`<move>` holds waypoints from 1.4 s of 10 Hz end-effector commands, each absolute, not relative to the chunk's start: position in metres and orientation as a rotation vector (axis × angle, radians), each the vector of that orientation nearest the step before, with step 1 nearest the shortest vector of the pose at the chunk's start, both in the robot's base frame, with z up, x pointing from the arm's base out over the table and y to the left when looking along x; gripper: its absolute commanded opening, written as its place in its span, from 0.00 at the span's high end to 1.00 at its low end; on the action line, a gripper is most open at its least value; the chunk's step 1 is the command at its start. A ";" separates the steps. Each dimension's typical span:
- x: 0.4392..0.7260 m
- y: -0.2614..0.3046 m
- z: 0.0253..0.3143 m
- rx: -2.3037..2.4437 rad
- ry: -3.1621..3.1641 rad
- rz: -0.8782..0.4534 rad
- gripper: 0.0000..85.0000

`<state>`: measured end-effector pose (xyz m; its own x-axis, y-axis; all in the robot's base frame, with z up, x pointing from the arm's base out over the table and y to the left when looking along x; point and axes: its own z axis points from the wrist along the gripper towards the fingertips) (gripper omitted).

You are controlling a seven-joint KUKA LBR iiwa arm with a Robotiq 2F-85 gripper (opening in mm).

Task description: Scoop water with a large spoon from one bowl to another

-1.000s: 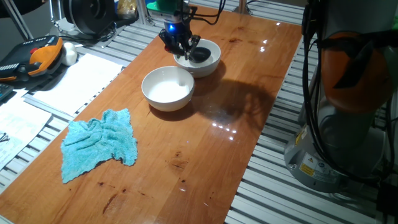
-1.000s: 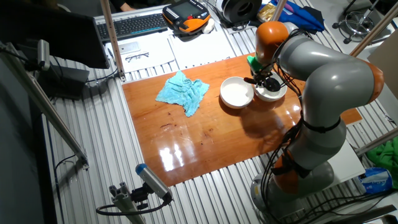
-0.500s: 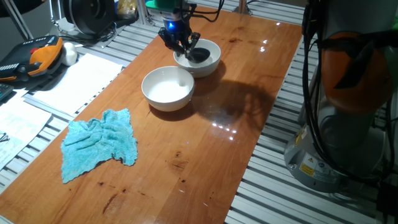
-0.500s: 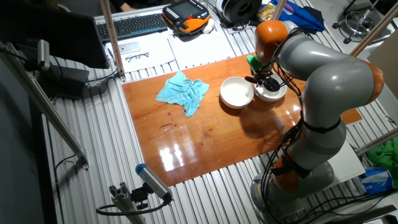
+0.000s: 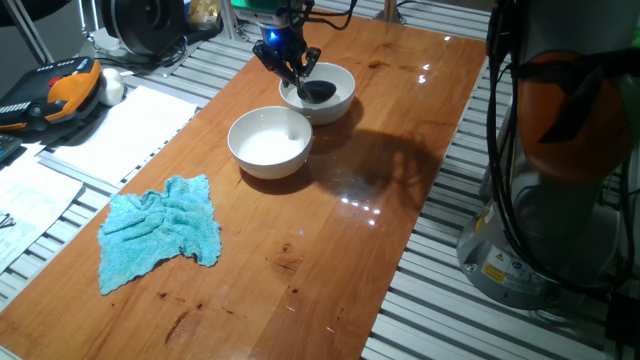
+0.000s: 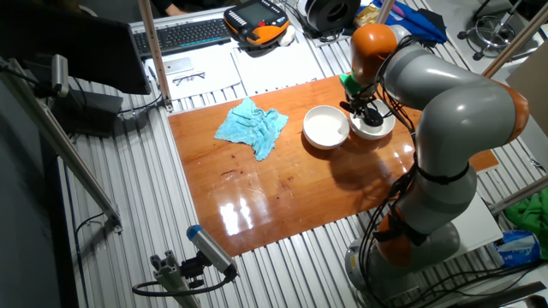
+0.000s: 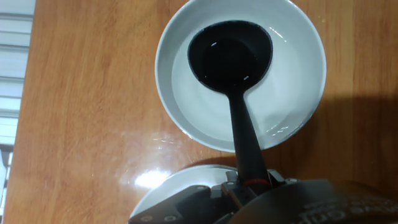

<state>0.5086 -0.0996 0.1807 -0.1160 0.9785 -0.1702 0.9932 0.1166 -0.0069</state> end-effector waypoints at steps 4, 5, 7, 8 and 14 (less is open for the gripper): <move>0.507 -0.099 0.188 1.989 2.262 -0.192 1.00; 0.508 -0.100 0.190 1.985 2.265 -0.197 1.00; 0.508 -0.099 0.191 1.979 2.267 -0.204 1.00; 0.508 -0.099 0.192 1.972 2.267 -0.209 1.00; 0.510 -0.099 0.201 1.985 2.284 -0.256 1.00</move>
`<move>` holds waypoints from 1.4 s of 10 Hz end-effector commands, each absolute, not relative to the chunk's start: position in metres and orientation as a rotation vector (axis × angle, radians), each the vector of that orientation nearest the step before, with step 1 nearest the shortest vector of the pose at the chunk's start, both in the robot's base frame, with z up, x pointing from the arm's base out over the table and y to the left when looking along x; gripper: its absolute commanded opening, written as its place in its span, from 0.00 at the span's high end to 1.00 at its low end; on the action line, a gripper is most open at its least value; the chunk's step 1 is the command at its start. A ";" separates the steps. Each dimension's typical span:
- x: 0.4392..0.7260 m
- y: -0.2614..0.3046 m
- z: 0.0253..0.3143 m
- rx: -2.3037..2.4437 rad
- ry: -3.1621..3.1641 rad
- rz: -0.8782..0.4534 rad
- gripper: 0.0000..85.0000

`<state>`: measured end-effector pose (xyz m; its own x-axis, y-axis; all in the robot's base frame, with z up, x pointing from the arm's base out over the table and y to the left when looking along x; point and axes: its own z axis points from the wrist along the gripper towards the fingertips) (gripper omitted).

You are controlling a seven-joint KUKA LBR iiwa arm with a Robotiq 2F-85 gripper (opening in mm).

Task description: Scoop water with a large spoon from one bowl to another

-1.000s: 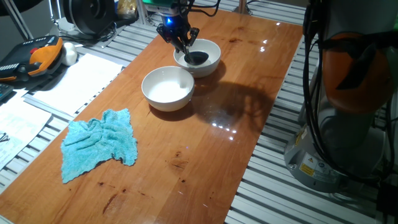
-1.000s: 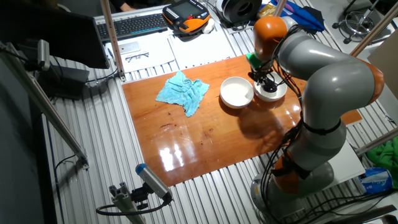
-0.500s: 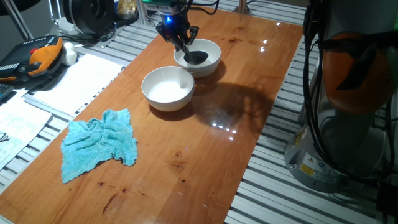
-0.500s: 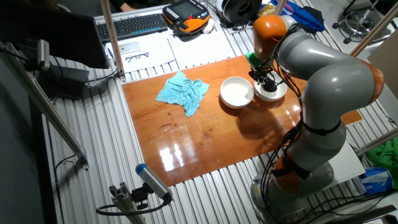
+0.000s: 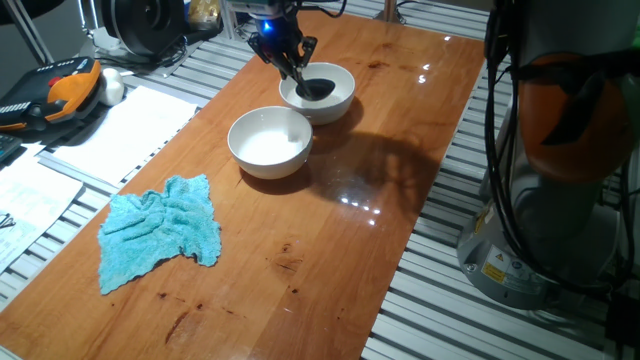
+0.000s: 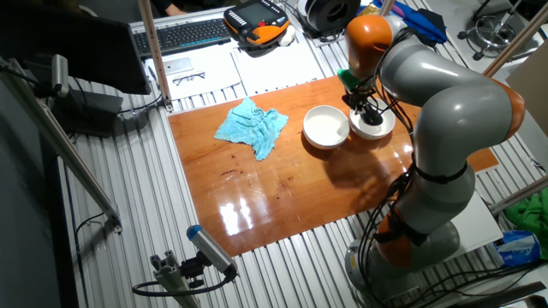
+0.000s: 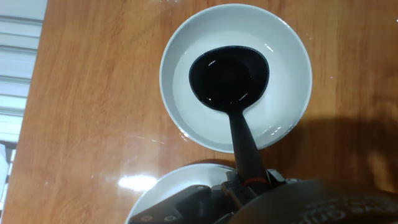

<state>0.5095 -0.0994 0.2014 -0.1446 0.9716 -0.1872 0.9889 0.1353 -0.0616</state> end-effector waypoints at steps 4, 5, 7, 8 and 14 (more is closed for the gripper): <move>0.501 -0.105 0.197 1.979 2.349 -0.299 1.00; 0.499 -0.107 0.192 1.971 2.363 -0.312 1.00; 0.495 -0.108 0.184 1.962 2.381 -0.336 1.00; 0.494 -0.108 0.182 1.966 2.384 -0.339 1.00; 0.495 -0.101 0.176 1.990 2.386 -0.365 1.00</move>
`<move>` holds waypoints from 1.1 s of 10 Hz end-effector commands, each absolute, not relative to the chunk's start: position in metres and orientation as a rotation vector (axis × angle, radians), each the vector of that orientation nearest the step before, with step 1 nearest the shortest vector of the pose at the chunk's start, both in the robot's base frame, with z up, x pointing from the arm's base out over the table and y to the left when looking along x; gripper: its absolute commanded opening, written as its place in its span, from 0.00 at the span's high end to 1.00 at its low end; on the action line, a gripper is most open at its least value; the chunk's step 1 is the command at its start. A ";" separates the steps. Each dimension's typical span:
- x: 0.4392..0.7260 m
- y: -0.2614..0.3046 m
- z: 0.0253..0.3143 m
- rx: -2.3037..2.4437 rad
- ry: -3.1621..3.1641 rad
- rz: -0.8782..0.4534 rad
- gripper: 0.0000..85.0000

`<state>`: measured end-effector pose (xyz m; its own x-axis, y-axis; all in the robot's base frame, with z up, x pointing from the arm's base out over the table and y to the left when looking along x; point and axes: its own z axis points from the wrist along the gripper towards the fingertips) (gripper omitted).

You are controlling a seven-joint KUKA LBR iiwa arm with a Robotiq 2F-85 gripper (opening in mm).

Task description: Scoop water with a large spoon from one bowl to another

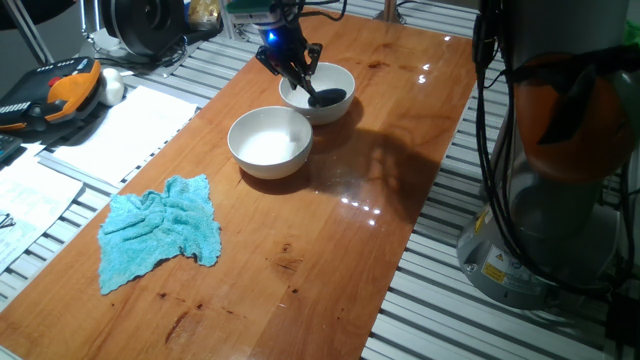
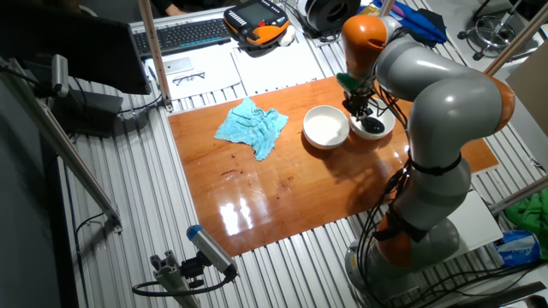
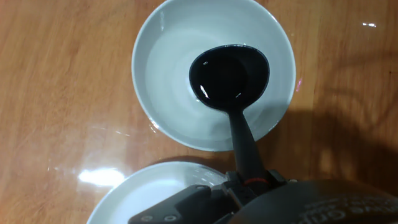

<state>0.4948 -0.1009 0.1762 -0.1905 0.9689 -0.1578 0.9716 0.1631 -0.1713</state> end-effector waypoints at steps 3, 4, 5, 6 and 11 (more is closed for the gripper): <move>0.499 -0.100 0.171 2.004 2.404 -0.376 1.00; 0.500 -0.100 0.169 2.003 2.407 -0.371 1.00; 0.501 -0.100 0.169 2.002 2.408 -0.357 1.00; 0.501 -0.099 0.168 2.000 2.408 -0.347 1.00; 0.502 -0.100 0.170 1.999 2.368 -0.237 1.00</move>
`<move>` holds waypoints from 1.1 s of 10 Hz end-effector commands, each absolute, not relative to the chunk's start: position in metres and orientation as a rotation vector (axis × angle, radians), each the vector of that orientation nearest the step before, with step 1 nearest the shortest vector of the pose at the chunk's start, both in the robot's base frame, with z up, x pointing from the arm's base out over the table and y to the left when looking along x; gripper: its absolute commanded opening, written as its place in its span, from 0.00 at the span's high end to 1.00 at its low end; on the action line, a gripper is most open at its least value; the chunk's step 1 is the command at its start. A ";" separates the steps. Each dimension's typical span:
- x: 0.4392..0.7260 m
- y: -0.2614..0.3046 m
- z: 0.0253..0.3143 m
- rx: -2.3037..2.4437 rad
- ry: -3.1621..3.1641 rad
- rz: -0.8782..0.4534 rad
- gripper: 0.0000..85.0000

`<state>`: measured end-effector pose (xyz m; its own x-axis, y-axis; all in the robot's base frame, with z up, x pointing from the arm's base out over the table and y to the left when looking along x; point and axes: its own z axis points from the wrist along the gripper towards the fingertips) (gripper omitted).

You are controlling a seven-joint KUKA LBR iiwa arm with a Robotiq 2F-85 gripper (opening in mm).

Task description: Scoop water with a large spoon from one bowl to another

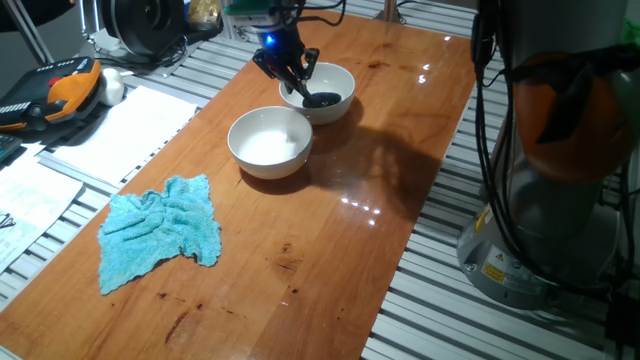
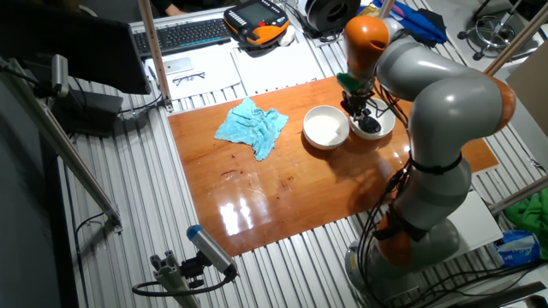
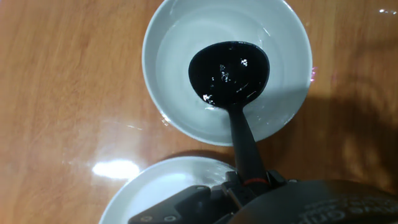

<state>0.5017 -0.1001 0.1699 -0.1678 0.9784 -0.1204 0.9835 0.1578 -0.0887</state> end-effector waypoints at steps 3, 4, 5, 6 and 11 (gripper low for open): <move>0.502 -0.101 0.171 1.990 2.325 -0.145 1.00; 0.502 -0.102 0.172 1.975 2.332 -0.163 1.00; 0.502 -0.102 0.173 1.963 2.348 -0.198 1.00; 0.502 -0.102 0.175 1.959 2.348 -0.218 1.00; 0.502 -0.102 0.191 1.941 2.341 -0.197 1.00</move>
